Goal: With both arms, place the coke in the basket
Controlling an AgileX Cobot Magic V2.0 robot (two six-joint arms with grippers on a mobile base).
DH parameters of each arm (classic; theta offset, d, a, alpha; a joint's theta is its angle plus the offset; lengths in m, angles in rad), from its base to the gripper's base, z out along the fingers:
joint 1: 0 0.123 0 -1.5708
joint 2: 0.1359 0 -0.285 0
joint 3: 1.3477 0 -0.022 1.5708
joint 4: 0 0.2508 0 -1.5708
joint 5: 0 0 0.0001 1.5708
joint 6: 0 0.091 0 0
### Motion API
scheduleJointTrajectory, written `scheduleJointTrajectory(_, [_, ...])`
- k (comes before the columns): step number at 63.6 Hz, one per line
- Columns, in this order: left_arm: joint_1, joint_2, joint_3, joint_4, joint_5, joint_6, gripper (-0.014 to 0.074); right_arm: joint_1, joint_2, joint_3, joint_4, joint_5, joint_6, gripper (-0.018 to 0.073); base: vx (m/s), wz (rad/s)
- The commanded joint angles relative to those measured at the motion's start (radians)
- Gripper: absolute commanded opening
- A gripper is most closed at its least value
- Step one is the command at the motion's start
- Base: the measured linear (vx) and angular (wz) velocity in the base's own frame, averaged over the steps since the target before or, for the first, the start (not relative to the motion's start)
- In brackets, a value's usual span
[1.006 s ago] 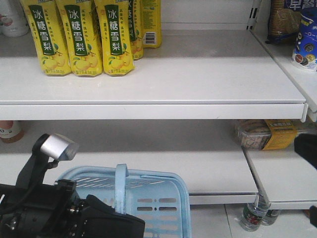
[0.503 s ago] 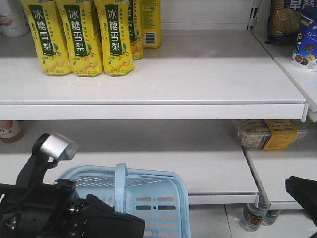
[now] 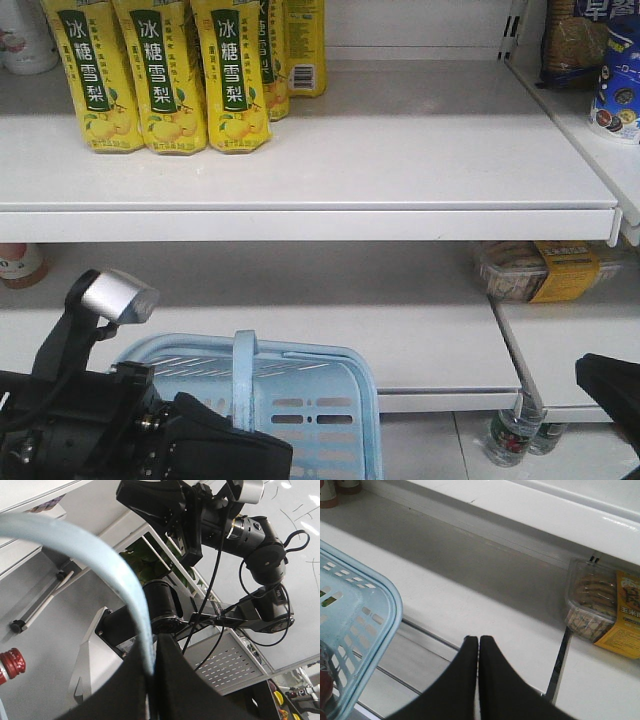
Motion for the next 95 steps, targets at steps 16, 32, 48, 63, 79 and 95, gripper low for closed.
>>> scheduleJointTrajectory(16, [-0.002, -0.024, -0.036, -0.122, -0.079, 0.017, -0.0006, 0.001, 0.003, -0.025, -0.013, -0.06, 0.001, -0.0005, 0.0, 0.0])
scheduleJointTrajectory(32, [-0.002, -0.024, -0.036, -0.122, -0.079, 0.017, -0.0006, 0.001, 0.003, -0.025, -0.013, -0.056, 0.001, -0.0005, 0.0, 0.0])
scheduleJointTrajectory(48, [-0.002, -0.024, -0.036, -0.122, -0.079, 0.017, -0.0006, 0.001, 0.003, -0.025, -0.013, -0.056, 0.001, -0.0005, 0.0, 0.0])
scheduleJointTrajectory(63, [-0.002, -0.024, -0.036, -0.122, -0.079, 0.017, -0.0006, 0.001, 0.003, -0.025, -0.013, -0.056, 0.001, -0.0005, 0.0, 0.0])
scheduleJointTrajectory(79, [-0.002, -0.024, -0.036, -0.122, -0.079, 0.017, -0.0006, 0.001, 0.003, -0.025, -0.013, -0.049, 0.001, -0.0005, 0.0, 0.0])
scheduleJointTrajectory(95, [-0.002, -0.024, -0.036, -0.122, -0.079, 0.017, -0.0006, 0.001, 0.003, -0.025, -0.013, -0.049, 0.001, -0.0005, 0.0, 0.0])
